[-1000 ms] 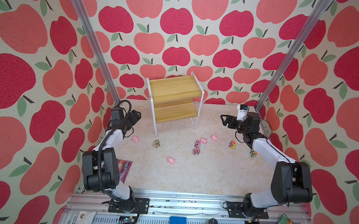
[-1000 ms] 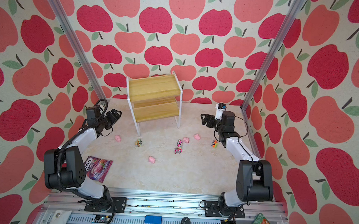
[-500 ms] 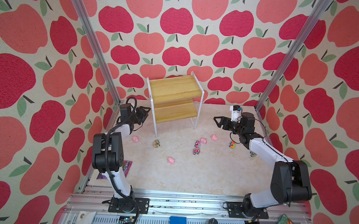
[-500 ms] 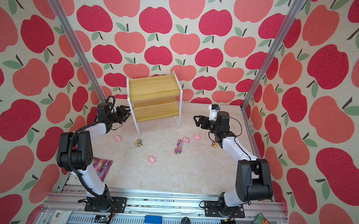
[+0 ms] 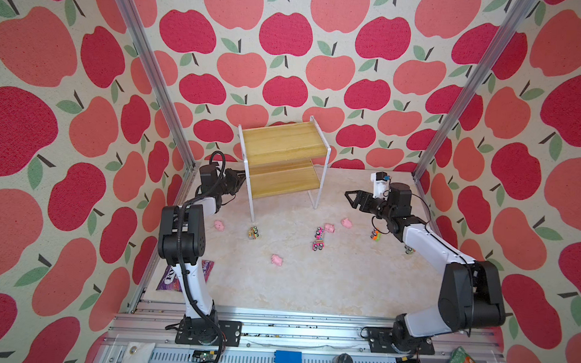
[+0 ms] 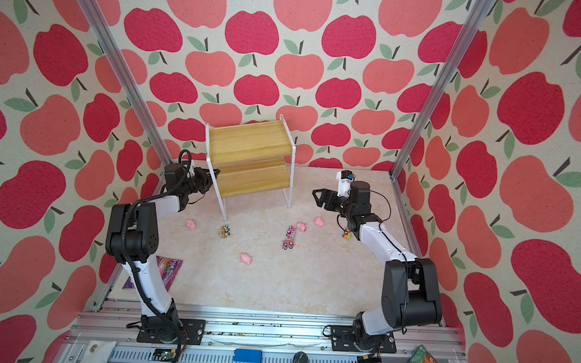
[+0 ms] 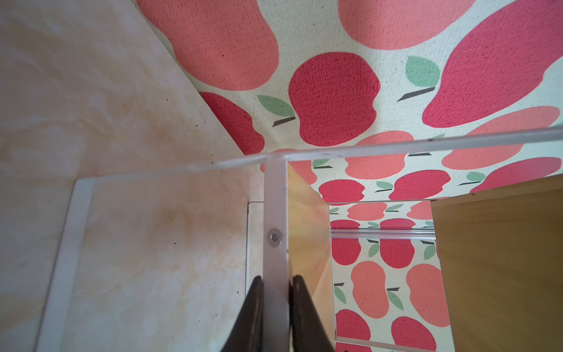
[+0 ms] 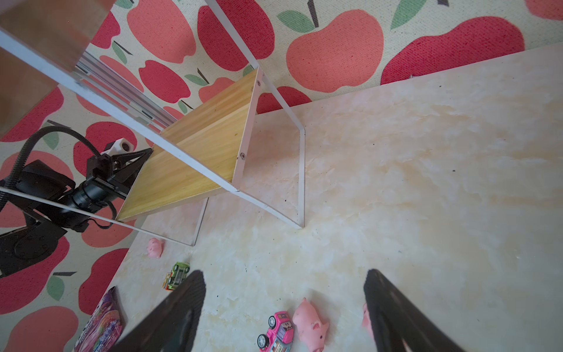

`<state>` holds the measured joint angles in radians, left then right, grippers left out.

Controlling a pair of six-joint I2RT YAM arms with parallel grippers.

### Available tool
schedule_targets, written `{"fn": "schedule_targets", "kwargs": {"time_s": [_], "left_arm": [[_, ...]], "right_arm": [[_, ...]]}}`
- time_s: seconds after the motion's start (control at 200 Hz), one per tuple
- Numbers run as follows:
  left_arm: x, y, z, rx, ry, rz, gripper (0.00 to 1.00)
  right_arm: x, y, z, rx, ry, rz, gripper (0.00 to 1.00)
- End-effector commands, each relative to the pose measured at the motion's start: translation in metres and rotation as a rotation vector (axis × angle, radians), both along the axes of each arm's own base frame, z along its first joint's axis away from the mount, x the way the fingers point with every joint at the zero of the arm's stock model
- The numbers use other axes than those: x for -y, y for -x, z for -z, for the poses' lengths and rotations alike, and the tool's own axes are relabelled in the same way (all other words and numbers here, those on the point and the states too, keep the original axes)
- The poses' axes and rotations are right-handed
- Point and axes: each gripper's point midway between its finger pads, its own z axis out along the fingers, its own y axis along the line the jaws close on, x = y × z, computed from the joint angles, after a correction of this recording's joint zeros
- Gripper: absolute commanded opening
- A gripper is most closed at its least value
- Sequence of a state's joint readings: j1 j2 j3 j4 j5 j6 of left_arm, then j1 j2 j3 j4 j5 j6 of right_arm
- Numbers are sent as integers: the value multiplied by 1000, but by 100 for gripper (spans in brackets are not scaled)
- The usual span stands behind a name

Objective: Organize plastic toys on shelves
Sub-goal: Rotate the shelf at the top-center of the table.

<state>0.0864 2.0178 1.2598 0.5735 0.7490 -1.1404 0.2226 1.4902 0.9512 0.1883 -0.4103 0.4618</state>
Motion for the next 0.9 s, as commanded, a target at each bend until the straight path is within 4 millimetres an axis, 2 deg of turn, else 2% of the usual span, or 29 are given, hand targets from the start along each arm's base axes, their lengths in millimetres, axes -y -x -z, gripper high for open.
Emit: {"fn": "schedule_targets", "kwargs": {"time_s": [0.0,0.235,0.62,0.74,0.896], "left_arm": [[17,-12,-25,118,10,69,11],[38,-25,-30,171,32,143,7],[76,-38,-17,185,63,199,4],[73,-38,-17,184,64,188,6],[48,-37,-21,185,41,148,25]], "right_arm": [[-3,10,1,2,13,-22,85],[-3,14,1,11,29,-23,85],[-6,17,6,17,57,-31,86],[-6,18,9,17,84,-28,86],[-5,23,18,28,141,-26,87]]}}
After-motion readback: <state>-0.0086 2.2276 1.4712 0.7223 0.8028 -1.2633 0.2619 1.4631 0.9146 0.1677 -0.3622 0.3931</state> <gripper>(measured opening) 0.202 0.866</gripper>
